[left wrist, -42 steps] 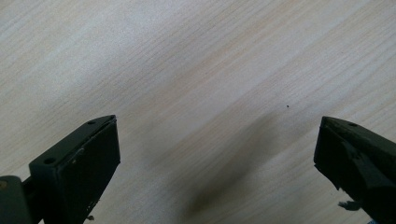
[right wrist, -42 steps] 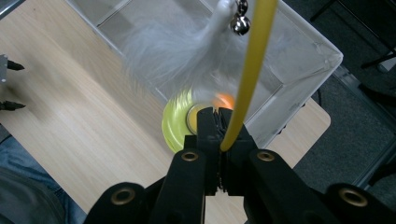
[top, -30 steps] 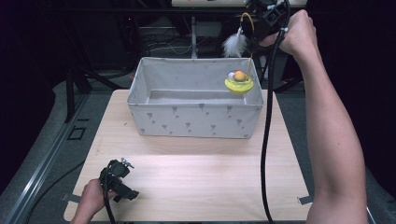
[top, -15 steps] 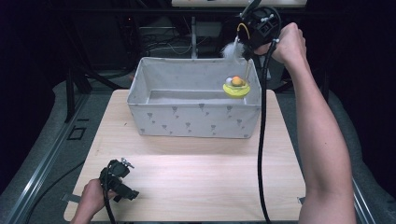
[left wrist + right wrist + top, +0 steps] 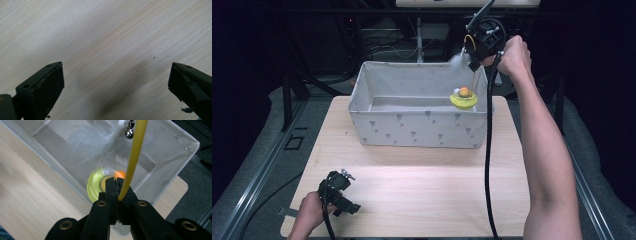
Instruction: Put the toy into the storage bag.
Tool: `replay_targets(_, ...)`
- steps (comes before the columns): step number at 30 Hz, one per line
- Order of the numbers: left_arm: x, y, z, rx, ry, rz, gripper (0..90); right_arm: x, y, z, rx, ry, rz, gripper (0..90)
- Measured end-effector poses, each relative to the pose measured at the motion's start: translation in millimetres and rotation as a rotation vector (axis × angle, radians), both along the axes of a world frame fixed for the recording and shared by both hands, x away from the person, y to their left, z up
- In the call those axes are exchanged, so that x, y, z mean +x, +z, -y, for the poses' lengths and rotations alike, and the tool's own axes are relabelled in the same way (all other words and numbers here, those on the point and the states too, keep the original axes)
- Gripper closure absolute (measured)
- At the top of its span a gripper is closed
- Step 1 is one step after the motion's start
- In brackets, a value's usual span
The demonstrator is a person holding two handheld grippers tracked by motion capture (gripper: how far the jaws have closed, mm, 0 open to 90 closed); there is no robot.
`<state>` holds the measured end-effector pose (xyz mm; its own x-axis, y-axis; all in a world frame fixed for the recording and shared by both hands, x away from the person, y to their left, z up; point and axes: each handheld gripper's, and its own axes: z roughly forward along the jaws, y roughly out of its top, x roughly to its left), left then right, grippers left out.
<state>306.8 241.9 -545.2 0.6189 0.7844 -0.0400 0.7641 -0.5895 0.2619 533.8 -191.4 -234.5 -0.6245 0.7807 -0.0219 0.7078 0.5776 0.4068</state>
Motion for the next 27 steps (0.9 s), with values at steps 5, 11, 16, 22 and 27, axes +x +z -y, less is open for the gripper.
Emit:
replay_targets(5,0.0,0.2,0.3,-0.002,-0.001,0.001,0.5,3.1,-9.8,0.2,-0.010,-0.009,-0.004,88.4)
replay_targets(11,0.3,0.1,0.7,-0.001,-0.004,0.002,0.5,7.3,-25.5,1.1,-0.017,-0.008,-0.011,88.5)
replay_targets(16,0.4,-0.1,0.4,-0.005,0.001,0.001,0.5,10.3,-35.2,3.6,-0.011,-0.014,-0.024,88.4)
replay_targets(22,0.3,-0.2,0.6,-0.003,0.001,-0.001,0.5,12.5,-47.2,6.6,-0.008,-0.018,-0.035,88.4)
replay_targets(27,0.3,0.0,0.7,-0.005,0.002,0.000,0.5,12.7,-55.4,8.4,-0.008,-0.021,-0.037,88.4)
